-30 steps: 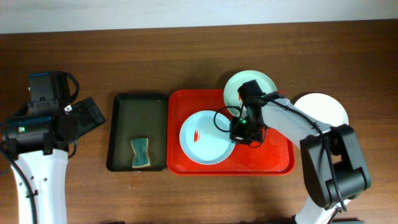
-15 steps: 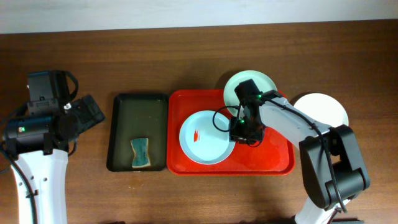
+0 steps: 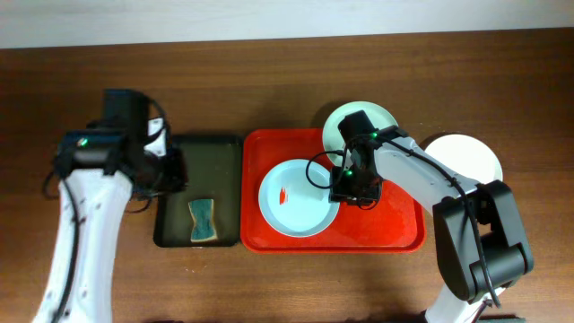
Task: Clean dirty plates on tray and stack at the side
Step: 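Lower the left gripper to the dark tray and grasp the sponge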
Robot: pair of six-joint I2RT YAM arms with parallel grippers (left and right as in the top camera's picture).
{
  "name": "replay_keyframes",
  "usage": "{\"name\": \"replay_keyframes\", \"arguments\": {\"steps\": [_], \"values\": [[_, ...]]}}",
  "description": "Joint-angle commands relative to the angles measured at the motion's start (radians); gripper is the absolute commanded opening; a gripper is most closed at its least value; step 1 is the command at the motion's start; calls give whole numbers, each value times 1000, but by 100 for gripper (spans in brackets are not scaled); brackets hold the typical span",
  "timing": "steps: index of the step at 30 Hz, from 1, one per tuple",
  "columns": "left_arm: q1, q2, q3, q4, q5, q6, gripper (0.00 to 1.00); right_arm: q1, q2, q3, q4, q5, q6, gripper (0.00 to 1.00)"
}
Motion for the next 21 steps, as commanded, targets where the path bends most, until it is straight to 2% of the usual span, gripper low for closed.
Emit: {"name": "replay_keyframes", "arguments": {"steps": [1,6,12,19,21], "values": [[-40,108,-9,-3,14,27,41,4,-14,14,-3,12,-4,48],[-53,204,-112,37,14,-15,42,4,-14,13,-4,13,-4,49],[-53,205,-333,307,14,-15,37,4,-14,13,-4,13,-4,49],[-53,205,-472,463,11,-17,31,4,-14,13,-4,13,-4,49],[-53,205,-485,480,-33,-72,31,4,-14,13,-4,13,-4,49]]}}
